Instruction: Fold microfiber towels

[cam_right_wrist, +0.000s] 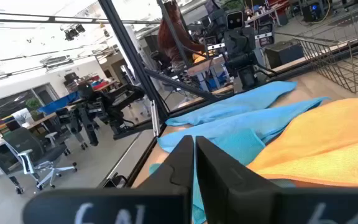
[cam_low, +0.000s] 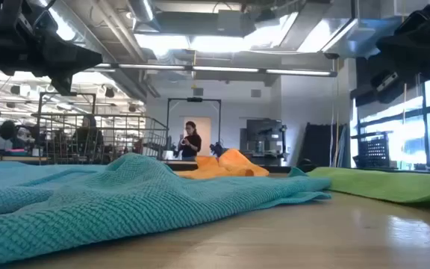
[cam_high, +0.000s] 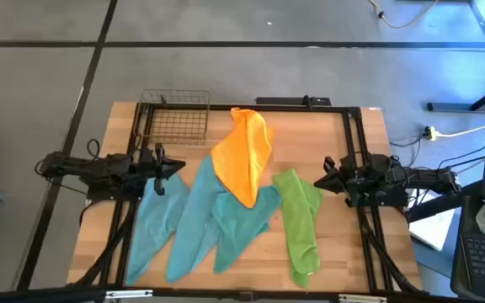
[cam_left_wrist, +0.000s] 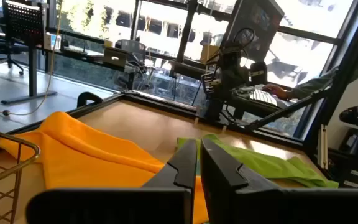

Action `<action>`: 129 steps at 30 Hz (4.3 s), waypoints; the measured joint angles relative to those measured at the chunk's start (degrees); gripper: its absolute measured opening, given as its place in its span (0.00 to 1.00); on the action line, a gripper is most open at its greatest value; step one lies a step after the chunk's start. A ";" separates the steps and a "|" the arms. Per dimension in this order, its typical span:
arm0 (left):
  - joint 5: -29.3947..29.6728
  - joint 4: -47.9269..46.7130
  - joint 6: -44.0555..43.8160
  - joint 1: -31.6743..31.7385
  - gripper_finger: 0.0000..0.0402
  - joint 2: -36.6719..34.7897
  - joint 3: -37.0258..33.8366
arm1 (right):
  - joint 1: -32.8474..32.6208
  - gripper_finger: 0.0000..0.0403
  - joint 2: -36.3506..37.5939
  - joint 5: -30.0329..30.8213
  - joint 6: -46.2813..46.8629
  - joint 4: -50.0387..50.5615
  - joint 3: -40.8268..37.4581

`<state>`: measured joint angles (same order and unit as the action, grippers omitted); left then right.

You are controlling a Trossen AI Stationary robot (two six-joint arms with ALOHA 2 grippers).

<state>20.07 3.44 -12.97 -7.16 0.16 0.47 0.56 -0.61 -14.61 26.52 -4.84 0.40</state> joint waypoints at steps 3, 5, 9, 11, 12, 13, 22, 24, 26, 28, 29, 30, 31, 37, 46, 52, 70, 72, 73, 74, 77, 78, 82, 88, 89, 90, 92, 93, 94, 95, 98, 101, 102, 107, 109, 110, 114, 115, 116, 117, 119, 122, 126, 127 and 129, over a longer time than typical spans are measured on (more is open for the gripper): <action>0.00 0.01 0.00 0.01 0.03 -0.01 0.00 | 0.01 0.05 -0.01 -0.01 0.00 0.01 0.00; -0.02 0.00 0.00 0.00 0.03 0.00 0.00 | 0.00 0.05 0.00 0.00 0.00 0.02 0.00; -0.02 0.00 0.00 0.00 0.03 0.00 0.00 | 0.01 0.05 -0.01 -0.01 0.00 0.00 0.00; -0.01 0.02 0.00 0.02 0.03 -0.01 0.00 | 0.02 0.05 0.00 0.00 0.00 0.02 0.00; 0.00 0.00 0.00 0.01 0.03 -0.01 0.00 | 0.00 0.05 -0.01 0.00 0.00 0.00 0.00; -0.01 0.01 0.00 0.00 0.03 0.00 0.00 | 0.01 0.05 -0.01 0.00 0.00 0.01 0.00; 0.00 0.00 0.00 0.02 0.03 -0.02 0.00 | 0.00 0.05 0.00 0.00 0.00 0.00 0.00; -0.02 0.01 0.00 0.02 0.03 0.00 0.00 | 0.02 0.05 0.00 0.00 0.00 0.02 0.00; -0.02 0.02 0.00 0.02 0.03 0.00 -0.02 | 0.00 0.05 0.00 0.00 0.00 0.01 0.00; -0.01 0.02 0.00 0.00 0.03 -0.01 -0.01 | 0.01 0.05 -0.01 0.00 0.00 0.02 0.00; -0.01 0.00 0.00 0.00 0.03 -0.01 -0.01 | 0.01 0.05 0.00 0.00 0.00 0.00 0.00; 0.00 0.00 0.00 0.01 0.03 -0.02 0.00 | 0.01 0.05 -0.02 0.00 0.00 0.00 0.00; -0.01 0.00 0.00 0.00 0.03 -0.02 -0.01 | 0.00 0.05 -0.01 0.00 0.00 0.00 0.00; 0.00 0.01 0.00 0.00 0.03 -0.01 -0.01 | 0.00 0.05 -0.01 0.00 0.00 0.01 0.00; -0.02 0.01 0.00 0.01 0.03 0.00 0.00 | 0.02 0.05 0.00 0.00 0.00 0.00 0.00; 0.00 0.02 0.00 0.00 0.03 0.00 0.00 | 0.01 0.05 0.00 -0.01 -1.54 0.02 0.00; -0.02 0.02 0.00 0.02 0.03 0.00 0.00 | 0.04 0.05 -1.07 18.22 1.33 -16.70 0.23; -0.01 0.01 0.00 0.01 0.03 -0.01 0.00 | 0.04 0.05 -2.47 26.53 1.70 -17.77 2.40; 0.39 0.02 -0.03 0.01 0.03 -0.01 0.00 | 0.04 0.05 -3.43 29.44 1.66 -17.01 4.06; 2.05 0.16 -0.03 0.03 0.03 0.00 0.00 | 0.04 0.05 -4.91 31.07 1.37 -16.03 6.01; 10.51 0.65 0.01 0.48 0.03 -0.01 0.00 | 0.04 0.05 -11.58 31.45 -1.97 -12.89 12.13; 12.68 0.69 -0.20 0.67 0.03 0.00 0.00 | 0.04 0.05 -14.61 31.48 -2.84 -12.10 14.68; 13.89 0.81 -2.96 0.87 0.03 0.00 0.00 | 0.04 0.05 -29.34 31.50 -2.84 -3.29 28.08; 12.09 10.56 -12.81 0.83 0.03 0.00 -0.02 | 4.07 0.05 -54.32 31.48 4.22 18.39 51.30; 12.20 13.53 -16.15 0.89 0.03 0.00 0.00 | 5.31 0.05 -57.73 31.46 5.85 19.95 54.80; 12.43 16.40 -19.55 0.89 0.03 0.00 0.00 | 6.57 0.05 -60.72 31.41 6.92 21.38 58.25; 12.37 22.32 -26.00 0.87 0.03 0.00 -0.02 | 8.49 0.05 -65.61 31.12 7.70 22.18 64.58; 12.32 25.31 -28.51 0.85 0.03 0.00 -0.02 | 9.19 0.05 -67.96 30.53 7.80 21.70 67.96; 12.11 28.01 -30.50 0.85 0.03 -0.01 -0.01 | 9.77 0.05 -69.84 29.45 7.77 21.68 71.27; 11.96 30.17 -31.97 0.85 0.03 -0.02 0.00 | 10.26 0.05 -71.54 28.39 7.61 21.72 74.39; 11.30 36.12 -33.46 0.85 0.03 0.00 -0.01 | 10.64 0.05 -75.87 26.05 4.84 21.67 82.47; 8.72 40.12 -33.21 0.85 0.03 0.00 -0.02 | 10.55 0.05 -79.06 25.03 3.19 21.74 88.12; 7.84 40.69 -33.26 0.85 0.03 0.00 0.00 | 10.38 0.05 -79.88 24.98 1.96 21.78 89.37; 6.33 41.66 -34.31 0.85 0.03 0.00 -0.02 | 9.50 0.05 -83.32 22.03 -6.77 22.94 90.71; 6.32 41.68 -36.52 0.85 0.03 0.00 0.00 | 9.64 0.06 -85.39 20.98 -5.18 26.40 90.68; 6.13 41.68 -37.31 0.85 0.03 0.00 -0.02 | 10.25 0.06 -86.59 19.65 -3.95 28.44 90.68; 7.14 41.68 -36.83 0.89 0.03 0.00 -0.02 | 12.19 0.12 -91.86 14.54 -0.17 34.11 90.53; 7.88 41.68 -36.06 0.89 0.03 0.00 -0.02 | 12.46 0.14 -93.03 14.26 -0.01 33.74 90.53; 8.28 41.68 -35.35 0.89 0.03 0.00 -0.02 | 12.68 0.16 -93.92 13.40 0.28 33.50 90.53; 8.64 41.68 -34.60 0.89 0.03 0.00 -0.02 | 12.85 0.17 -94.59 11.40 0.36 33.75 90.53; 9.17 41.64 -33.22 0.89 0.03 0.00 -0.02 | 13.13 0.19 -95.92 7.33 -0.83 34.77 90.71; 8.34 40.92 -32.55 0.87 0.03 0.02 0.77 | 13.20 0.21 -98.34 2.66 2.29 42.25 90.55; 5.58 28.78 -28.04 0.62 0.03 2.53 9.12 | 12.72 0.28 -100.33 -2.02 0.00 51.62 90.56; 5.60 23.30 -25.98 0.49 0.03 4.24 12.69 | 12.42 0.30 -100.73 -2.16 -1.48 53.88 90.58; 5.45 13.65 -21.30 0.33 0.03 8.82 20.32 | 11.81 0.36 -101.64 -1.42 -4.56 57.69 90.58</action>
<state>25.52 17.10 -34.27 -6.83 8.98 20.79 12.37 -102.24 -16.04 21.97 52.85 90.98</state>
